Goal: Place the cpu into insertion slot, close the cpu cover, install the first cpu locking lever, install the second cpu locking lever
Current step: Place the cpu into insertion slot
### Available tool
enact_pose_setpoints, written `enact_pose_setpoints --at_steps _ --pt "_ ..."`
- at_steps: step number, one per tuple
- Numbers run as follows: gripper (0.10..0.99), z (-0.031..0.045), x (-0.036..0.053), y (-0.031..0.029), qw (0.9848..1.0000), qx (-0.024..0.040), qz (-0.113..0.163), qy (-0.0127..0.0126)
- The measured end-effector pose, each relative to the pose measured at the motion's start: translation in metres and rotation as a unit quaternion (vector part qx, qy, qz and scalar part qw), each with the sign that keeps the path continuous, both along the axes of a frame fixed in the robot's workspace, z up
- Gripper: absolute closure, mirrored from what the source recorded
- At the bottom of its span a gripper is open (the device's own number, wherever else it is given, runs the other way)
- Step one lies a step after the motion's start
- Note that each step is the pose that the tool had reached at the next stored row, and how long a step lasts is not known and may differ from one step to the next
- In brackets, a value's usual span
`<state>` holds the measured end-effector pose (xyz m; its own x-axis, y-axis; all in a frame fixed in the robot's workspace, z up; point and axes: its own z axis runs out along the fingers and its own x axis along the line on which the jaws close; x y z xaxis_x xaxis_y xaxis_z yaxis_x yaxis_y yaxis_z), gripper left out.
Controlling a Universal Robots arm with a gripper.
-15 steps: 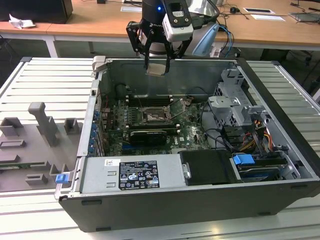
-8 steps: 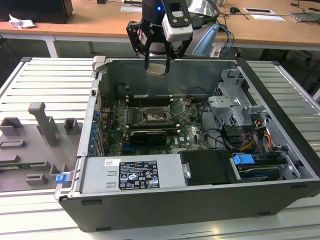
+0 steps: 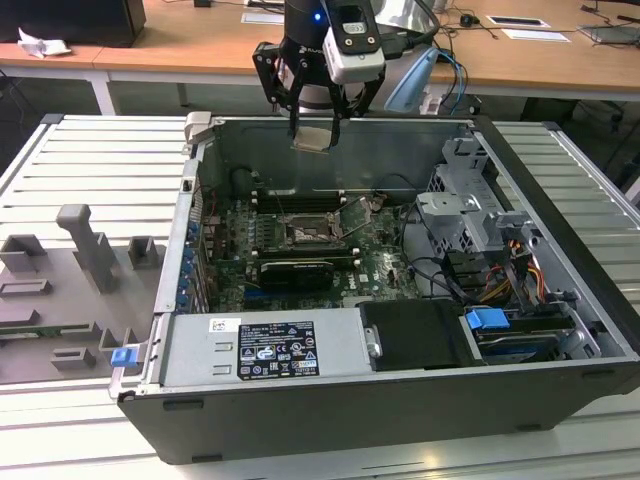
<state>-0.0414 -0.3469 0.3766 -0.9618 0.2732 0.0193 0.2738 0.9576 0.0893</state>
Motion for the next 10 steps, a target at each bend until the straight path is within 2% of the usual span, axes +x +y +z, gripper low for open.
enact_pose_setpoints --at_steps 10 --pt "0.557 0.0000 0.0000 0.0000 0.9999 0.0000 -0.011 0.0000"
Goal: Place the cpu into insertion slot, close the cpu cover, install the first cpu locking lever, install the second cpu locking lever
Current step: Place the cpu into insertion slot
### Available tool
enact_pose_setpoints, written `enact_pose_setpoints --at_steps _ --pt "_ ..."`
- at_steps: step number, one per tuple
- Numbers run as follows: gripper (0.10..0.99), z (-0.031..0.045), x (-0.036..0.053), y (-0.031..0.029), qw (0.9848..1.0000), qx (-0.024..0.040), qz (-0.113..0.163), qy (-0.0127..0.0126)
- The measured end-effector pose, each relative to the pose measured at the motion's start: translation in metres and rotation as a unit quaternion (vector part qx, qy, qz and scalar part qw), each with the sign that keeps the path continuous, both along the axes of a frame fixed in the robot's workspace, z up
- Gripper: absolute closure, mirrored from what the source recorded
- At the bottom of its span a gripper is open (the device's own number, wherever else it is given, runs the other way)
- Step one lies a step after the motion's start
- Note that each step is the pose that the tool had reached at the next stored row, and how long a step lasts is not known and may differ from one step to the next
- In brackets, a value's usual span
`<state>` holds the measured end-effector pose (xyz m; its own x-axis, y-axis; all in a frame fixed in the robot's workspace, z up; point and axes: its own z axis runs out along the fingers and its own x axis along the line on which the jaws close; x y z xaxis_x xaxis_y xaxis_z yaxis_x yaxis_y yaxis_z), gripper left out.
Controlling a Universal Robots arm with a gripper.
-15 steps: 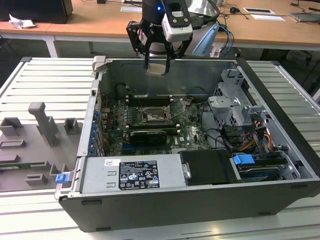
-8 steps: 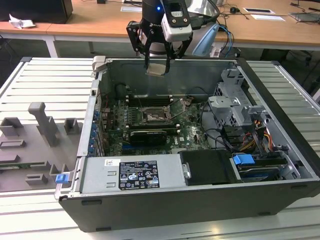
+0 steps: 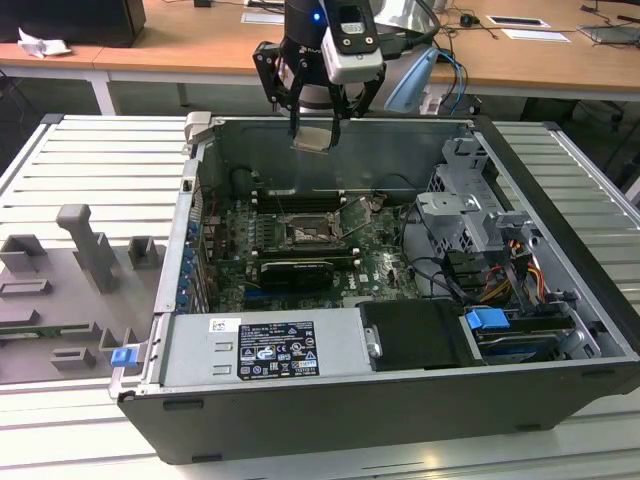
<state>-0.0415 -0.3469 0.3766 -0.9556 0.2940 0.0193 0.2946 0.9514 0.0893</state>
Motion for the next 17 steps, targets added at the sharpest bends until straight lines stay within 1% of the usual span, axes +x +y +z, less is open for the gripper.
enact_pose_setpoints --at_steps 6,10,13,14,17 --pt "0.557 0.0000 0.0000 0.0000 1.0000 0.0000 -0.008 0.0000" --pt "0.557 -0.0001 0.0000 0.0000 0.9995 0.0000 -0.033 0.0000" --pt "0.557 -0.0003 0.0000 0.0000 0.9988 0.0000 -0.049 0.0000" --pt "0.557 -0.0004 0.0000 0.0000 0.9984 0.0000 -0.057 0.0000" --pt "0.557 -0.0013 0.0000 0.0001 0.9978 0.0000 -0.066 0.0000"
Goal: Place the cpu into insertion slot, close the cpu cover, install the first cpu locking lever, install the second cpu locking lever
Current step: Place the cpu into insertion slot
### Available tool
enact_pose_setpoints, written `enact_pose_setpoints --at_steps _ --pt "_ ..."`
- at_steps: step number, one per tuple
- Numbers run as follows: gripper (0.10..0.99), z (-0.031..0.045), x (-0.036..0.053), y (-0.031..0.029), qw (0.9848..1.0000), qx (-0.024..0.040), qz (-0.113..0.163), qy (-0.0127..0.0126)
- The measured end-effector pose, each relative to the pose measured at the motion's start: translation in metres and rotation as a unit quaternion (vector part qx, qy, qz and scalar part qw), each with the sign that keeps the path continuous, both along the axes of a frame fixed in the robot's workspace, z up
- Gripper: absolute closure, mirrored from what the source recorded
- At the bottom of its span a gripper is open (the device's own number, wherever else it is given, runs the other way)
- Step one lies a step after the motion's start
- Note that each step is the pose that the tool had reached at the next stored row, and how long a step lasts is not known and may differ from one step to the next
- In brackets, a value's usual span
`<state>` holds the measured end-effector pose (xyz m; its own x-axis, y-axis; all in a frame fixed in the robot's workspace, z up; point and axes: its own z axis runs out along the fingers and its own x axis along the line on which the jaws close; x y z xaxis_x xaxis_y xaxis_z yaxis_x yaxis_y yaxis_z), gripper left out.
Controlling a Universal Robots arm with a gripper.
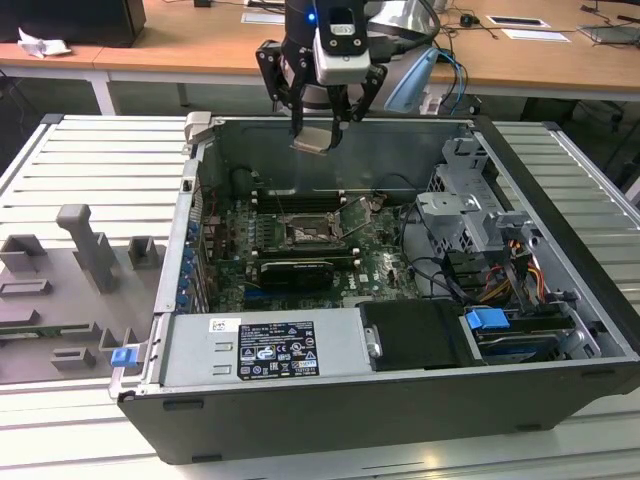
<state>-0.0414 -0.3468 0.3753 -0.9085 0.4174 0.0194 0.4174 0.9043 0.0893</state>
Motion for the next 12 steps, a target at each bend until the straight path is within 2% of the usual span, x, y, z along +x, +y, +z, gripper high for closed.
enact_pose_setpoints --at_steps 6,12 --pt "0.557 -0.0026 0.0000 -0.0001 1.0000 -0.0001 -0.004 0.0000" --pt "0.557 -0.0028 0.0000 -0.0001 0.9998 0.0000 -0.022 0.0000"
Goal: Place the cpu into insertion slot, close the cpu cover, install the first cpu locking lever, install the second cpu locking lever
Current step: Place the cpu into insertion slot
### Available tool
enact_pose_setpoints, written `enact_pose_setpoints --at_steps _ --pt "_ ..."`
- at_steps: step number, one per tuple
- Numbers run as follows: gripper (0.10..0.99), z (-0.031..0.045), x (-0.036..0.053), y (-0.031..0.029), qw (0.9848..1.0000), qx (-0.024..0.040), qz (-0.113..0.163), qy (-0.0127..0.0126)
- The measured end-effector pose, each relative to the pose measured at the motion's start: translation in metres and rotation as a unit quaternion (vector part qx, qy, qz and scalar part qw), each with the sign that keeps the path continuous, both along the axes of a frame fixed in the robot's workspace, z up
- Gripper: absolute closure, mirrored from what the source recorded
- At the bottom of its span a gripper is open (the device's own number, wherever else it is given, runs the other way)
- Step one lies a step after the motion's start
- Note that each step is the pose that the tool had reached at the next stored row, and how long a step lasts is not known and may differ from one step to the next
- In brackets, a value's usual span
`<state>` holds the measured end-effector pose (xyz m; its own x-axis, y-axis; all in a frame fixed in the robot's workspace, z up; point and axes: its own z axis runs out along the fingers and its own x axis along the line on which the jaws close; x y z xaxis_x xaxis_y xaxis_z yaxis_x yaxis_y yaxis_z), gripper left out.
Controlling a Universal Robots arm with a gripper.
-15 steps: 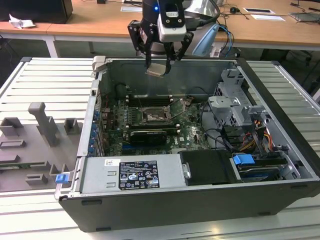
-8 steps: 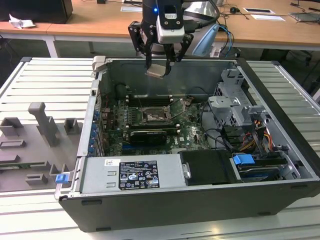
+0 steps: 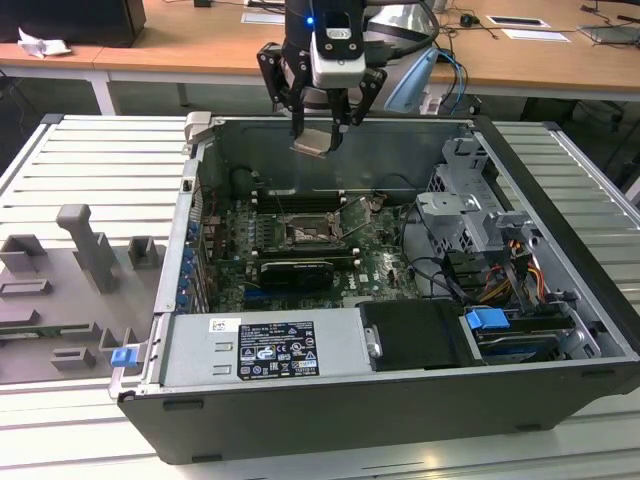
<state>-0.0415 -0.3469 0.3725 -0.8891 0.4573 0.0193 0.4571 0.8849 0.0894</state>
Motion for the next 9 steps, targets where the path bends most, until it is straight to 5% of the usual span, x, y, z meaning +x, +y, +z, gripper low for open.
enact_pose_setpoints --at_steps 9 --pt "0.557 0.0000 0.0000 0.0000 0.9997 0.0000 -0.023 0.0000"
